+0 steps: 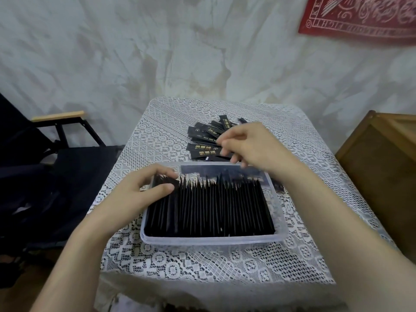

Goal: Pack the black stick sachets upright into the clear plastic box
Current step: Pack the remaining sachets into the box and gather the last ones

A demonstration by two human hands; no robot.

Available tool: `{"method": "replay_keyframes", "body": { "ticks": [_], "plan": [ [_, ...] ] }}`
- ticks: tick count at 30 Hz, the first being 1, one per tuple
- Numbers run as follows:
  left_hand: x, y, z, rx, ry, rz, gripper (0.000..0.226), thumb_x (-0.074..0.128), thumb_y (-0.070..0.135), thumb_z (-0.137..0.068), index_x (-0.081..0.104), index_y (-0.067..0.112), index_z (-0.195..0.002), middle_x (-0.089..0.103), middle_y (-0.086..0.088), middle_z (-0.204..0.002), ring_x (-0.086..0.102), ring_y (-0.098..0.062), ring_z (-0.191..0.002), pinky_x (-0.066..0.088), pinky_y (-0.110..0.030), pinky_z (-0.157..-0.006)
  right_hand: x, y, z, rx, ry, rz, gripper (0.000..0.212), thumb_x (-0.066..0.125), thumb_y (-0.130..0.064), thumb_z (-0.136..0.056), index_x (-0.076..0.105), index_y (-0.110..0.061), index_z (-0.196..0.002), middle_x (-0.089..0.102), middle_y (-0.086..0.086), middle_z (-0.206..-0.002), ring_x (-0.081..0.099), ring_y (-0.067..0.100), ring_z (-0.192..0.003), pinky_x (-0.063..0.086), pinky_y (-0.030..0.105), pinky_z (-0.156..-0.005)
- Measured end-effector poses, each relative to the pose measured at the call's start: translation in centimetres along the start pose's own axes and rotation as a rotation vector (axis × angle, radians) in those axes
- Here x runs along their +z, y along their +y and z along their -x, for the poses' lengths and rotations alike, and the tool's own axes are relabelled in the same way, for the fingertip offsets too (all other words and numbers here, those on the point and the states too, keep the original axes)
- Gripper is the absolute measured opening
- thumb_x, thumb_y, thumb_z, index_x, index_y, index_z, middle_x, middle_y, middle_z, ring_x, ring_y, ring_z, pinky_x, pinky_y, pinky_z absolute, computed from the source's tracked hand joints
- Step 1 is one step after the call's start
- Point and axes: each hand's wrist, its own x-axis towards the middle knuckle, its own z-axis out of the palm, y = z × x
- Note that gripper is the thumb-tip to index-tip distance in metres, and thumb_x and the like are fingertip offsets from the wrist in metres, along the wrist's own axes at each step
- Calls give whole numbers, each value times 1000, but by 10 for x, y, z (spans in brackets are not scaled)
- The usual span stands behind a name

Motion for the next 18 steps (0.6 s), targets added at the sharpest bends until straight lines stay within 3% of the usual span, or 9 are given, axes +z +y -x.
{"method": "replay_keyframes", "body": {
  "ticks": [3, 5, 7, 11, 18],
  "plan": [
    [1, 1, 1, -4, 4, 6, 21, 69, 21, -91, 73, 34, -106, 70, 9, -117, 65, 1, -106, 45, -4, -75, -25, 29, -33, 69, -9, 274, 6, 73, -19, -92, 76, -23, -95, 74, 1, -83, 63, 13, -67, 54, 27, -57],
    [2, 2, 1, 0, 12, 20, 20, 68, 18, -91, 74, 33, -104, 70, 10, -117, 65, 1, -105, 45, -3, -74, -29, 43, -43, 111, -156, 481, 32, 80, -39, -84, 75, -24, -112, 72, -1, -101, 65, 15, -90, 54, 32, -83],
    [3, 2, 2, -1, 17, 39, 20, 68, 16, -92, 74, 31, -103, 70, 11, -116, 66, 1, -103, 46, -4, -73, -28, 47, -47, 131, -234, 566, 54, 80, -51, -81, 69, -23, -125, 64, -6, -108, 61, 16, -104, 47, 31, -96],
    [2, 2, 3, -8, 11, 38, 20, 68, 19, -91, 74, 33, -104, 70, 13, -117, 66, -1, -105, 49, -9, -75, -24, 47, -49, 114, -302, 610, 55, 82, -50, -79, 65, -27, -126, 61, -3, -113, 60, 19, -105, 48, 35, -94],
    [2, 2, 0, -18, 22, 25, 19, 69, 18, -90, 74, 34, -99, 71, 12, -115, 66, -1, -104, 49, -15, -81, -25, 59, -54, 12, -176, 467, 16, 83, -30, -83, 72, -25, -94, 64, -3, -89, 59, 17, -85, 50, 39, -88]
  ]
}}
